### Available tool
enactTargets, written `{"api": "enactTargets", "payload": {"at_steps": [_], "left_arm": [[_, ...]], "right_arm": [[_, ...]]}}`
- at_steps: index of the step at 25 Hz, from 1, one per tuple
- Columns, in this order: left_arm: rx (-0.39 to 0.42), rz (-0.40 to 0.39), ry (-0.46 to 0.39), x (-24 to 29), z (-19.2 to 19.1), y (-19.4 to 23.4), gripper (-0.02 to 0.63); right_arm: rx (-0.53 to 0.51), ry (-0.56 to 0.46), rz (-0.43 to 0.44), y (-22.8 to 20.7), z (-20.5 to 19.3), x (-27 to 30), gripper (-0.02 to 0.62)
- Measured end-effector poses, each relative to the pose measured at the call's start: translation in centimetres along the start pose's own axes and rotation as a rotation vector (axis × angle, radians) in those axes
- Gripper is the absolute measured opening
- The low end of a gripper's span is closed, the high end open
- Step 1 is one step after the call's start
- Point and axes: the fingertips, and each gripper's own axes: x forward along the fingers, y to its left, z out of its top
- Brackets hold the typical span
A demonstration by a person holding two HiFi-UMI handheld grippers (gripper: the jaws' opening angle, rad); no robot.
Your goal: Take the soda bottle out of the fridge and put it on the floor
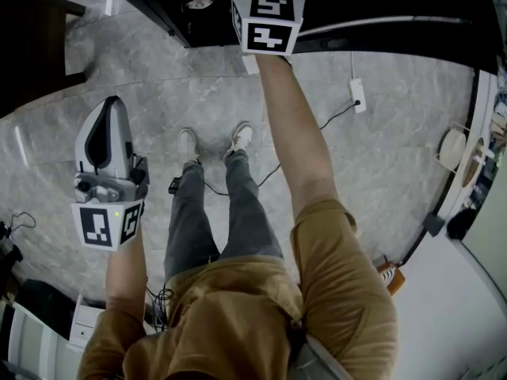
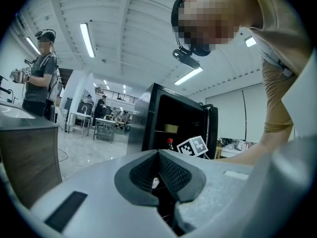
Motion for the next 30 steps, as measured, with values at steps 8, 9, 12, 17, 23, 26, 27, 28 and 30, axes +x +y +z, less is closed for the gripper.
{"api": "enactTargets", "payload": {"at_steps": [8,9,12,17,23,26,27,28,30], "left_arm": [[0.007,-0.030,-0.006,-2.1,0.6,0.3,0.002],[0.008,-0.032,-0.008,-2.4,0.8,0.3,0.002],[0.014,-0.039,-0.010,-3.0,0.9,0.4,0.002],[0.019,-0.035,-0.011,-3.7,0.6,0.4,0.002],[0.018,-0.040,0.003,-4.3,-0.1,-1.0,0.002],[0.022,-0.045,0.003,-4.0,-1.1,-2.2,0.002],[0.022,-0.046,0.003,-3.9,-1.5,-2.6,0.002],[0.021,-0.047,0.004,-3.8,-2.0,-2.9,0.002],[0.020,-0.049,0.009,-3.6,-3.1,-3.2,0.002]], "right_arm": [[-0.014,-0.040,-0.010,1.5,2.6,-3.0,0.296],[-0.015,-0.044,-0.008,1.8,2.9,-3.4,0.296],[-0.020,-0.062,0.009,3.0,3.5,-4.9,0.296],[-0.028,-0.092,0.042,4.8,4.0,-7.3,0.296],[-0.036,-0.115,0.061,5.4,4.4,-11.2,0.296],[-0.042,-0.131,0.078,5.2,4.2,-13.4,0.296],[-0.044,-0.139,0.082,5.1,3.9,-14.0,0.296],[-0.043,-0.148,0.085,5.0,3.6,-14.6,0.296],[-0.045,-0.148,0.095,5.0,2.6,-15.6,0.296]]}}
